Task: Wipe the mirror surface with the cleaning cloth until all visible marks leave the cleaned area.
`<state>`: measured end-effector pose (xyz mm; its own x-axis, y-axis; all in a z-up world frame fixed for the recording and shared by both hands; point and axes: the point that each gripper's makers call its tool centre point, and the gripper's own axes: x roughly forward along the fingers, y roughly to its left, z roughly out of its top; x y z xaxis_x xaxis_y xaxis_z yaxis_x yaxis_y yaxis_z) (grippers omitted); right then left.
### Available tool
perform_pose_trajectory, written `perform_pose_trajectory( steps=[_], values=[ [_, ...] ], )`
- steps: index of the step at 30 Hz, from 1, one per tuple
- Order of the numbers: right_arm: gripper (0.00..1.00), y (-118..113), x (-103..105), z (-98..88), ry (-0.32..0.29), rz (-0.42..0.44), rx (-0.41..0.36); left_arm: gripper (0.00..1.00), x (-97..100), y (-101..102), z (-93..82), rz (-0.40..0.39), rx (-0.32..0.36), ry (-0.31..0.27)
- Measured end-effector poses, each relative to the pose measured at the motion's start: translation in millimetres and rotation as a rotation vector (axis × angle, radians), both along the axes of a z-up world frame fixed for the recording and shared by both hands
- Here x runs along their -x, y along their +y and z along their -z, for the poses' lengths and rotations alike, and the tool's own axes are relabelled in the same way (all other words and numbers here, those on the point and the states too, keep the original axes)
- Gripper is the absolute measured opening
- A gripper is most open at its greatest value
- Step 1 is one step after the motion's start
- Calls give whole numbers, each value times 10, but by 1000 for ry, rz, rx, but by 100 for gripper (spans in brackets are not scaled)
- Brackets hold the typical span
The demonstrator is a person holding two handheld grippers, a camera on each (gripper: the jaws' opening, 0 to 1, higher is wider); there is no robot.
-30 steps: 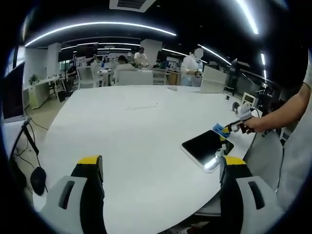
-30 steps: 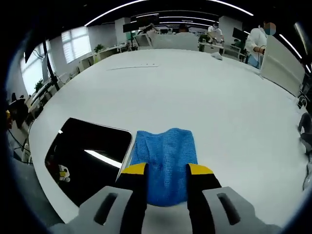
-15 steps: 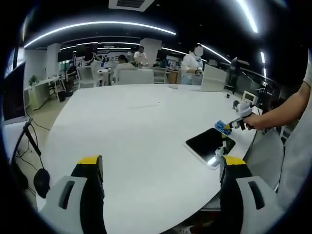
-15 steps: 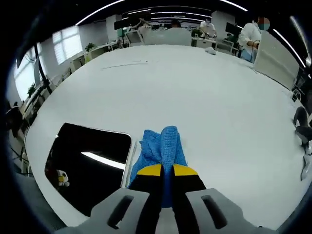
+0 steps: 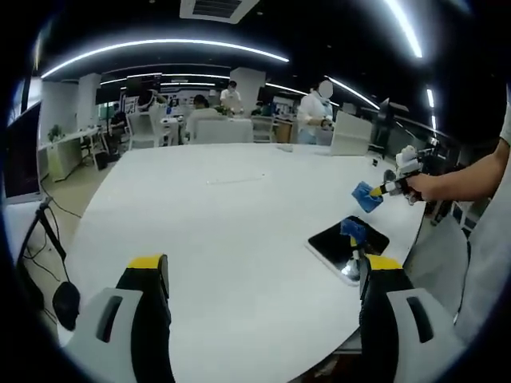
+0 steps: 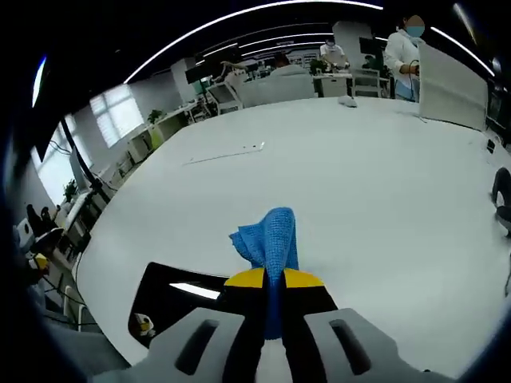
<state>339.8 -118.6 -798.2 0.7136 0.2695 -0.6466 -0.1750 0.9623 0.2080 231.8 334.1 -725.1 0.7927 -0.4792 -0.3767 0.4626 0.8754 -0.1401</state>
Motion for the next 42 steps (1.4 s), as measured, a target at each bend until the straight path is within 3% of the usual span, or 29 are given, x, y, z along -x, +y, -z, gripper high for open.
perform_pose_trajectory(
  steps=[6, 12, 13, 14, 18, 23, 25, 29, 42],
  values=[
    [1, 189, -44, -43, 0, -14, -36, 99, -44, 10, 5, -1, 8, 0],
    [1, 326, -5, 290, 43, -25, -51, 99, -31, -27, 23, 3, 12, 5],
    [1, 357, -1, 347, 37, -44, -42, 99, -23, -27, 26, 3, 13, 7],
    [1, 306, 63, 487, 85, -35, 11, 99, -18, -25, 27, 2, 16, 8],
    [1, 351, 88, 660, 86, -41, 20, 99, 9, -2, 29, -9, 19, 9],
    [2, 325, 66, 727, 68, -34, 77, 99, 56, -14, 33, -7, 12, 15],
    [2, 274, 68, 790, 101, 31, 86, 99, 54, 9, 44, -9, 11, 16],
    [2, 305, 91, 814, 95, -7, 113, 99, 41, 24, 28, -11, 14, 10],
    [1, 300, 54, 838, 143, 36, 73, 99, 61, -28, 35, 1, -14, 14]
  ],
)
